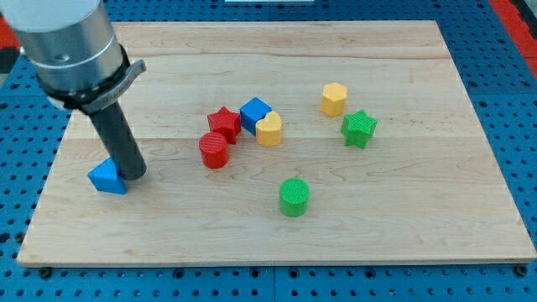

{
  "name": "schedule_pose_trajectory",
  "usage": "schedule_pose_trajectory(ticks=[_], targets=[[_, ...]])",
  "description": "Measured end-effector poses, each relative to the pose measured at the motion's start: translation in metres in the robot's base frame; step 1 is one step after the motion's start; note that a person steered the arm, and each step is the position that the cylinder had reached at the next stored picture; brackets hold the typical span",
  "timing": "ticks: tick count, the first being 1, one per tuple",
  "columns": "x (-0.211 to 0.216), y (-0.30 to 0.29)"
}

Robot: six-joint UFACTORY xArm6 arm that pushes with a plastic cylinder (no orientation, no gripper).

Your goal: Place the blue cube at the left side of the blue triangle

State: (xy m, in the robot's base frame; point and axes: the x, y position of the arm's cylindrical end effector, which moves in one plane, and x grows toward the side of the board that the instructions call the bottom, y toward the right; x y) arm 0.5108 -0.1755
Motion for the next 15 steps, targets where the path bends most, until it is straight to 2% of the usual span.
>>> schedule_pose_trajectory(ticks=[1,2,3,4,5,7,8,9,10,11,12,14,15], targets=[[-0.003,0.039],[-0.014,0.151],[-0.051,0.194],[-0.090,0.179],[-0.109,0.177],[-0.147,0.099],[-0.175,0.092],[-0.165,0.063],[-0.136,0.036],[-0.156,0.032],[-0.149,-0.013],[-0.081,-0.015],[-0.114,-0.014]])
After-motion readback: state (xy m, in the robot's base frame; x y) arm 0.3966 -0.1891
